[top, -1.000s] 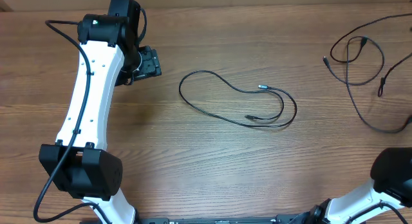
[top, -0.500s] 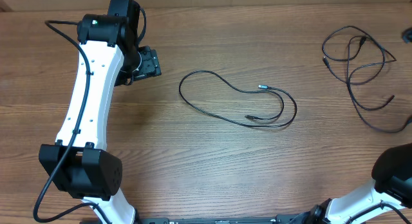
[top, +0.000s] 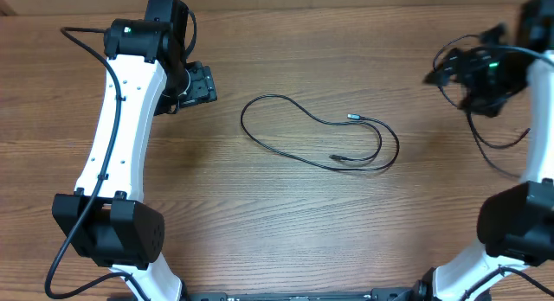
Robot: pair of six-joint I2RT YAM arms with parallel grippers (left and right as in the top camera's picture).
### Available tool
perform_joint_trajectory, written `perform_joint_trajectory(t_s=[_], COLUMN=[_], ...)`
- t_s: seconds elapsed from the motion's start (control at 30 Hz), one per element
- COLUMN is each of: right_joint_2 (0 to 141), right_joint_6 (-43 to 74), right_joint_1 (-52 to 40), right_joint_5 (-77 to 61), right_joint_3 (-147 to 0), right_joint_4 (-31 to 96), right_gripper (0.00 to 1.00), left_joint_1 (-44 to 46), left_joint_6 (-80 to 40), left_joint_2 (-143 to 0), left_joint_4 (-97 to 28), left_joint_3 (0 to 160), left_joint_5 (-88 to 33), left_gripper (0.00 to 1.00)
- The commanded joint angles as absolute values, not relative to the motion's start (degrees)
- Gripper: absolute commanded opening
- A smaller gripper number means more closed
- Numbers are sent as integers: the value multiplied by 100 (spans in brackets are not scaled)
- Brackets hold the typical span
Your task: Untangle cables
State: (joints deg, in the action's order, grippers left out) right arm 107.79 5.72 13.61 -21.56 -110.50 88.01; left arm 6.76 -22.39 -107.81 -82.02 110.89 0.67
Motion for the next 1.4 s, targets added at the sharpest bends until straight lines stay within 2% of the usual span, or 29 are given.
perform_joint_trajectory(t_s=[0.0,0.23,0.43,0.7,0.97,1.03,1.13,1.17,1.23,1.27,1.37], right_joint_2=[10753,10753,10753,10753,10753,10753,10750,10746,10746,10739,10687], right_joint_6=[582,1612,2891,3642,4300,4423,4412,4390,4296,4215,3977], right_joint_1=[958,252,108,32,-360,-460,-572,-587,-589,-580,-521], right_joint_5=[-2062,-1940,-1295,-1514,-1476,-1391,-1400,-1402,-1413,-1415,-1415], right_joint_3=[-10582,-9240,-8287,-7341,-6702,-6591,-6558,-6571,-6661,-6740,-7074], right_joint_4=[8770,8315,7655,6545,5406,5221,4978,4925,4932,4965,5074], right_gripper=[91,88,93,96,92,85,59,46,13,4,4], left_joint_1=[733,731,733,733,733,733,733,733,733,733,733], left_joint_6=[-2316,-2316,-2292,-2272,-2272,-2272,-2272,-2272,-2272,-2274,-2274], left_joint_2=[-10801,-10801,-10801,-10801,-10801,-10801,-10801,-10801,-10801,-10801,-10801], left_joint_4=[-8191,-8187,-8187,-8180,-8187,-8191,-8202,-8202,-8204,-8204,-8204], left_joint_3=[11076,11076,11076,11076,11076,11076,11076,11076,11076,11076,11076], left_joint_5=[38,38,38,38,38,38,38,38,38,38,38], left_gripper=[79,79,79,78,78,78,78,78,78,78,78])
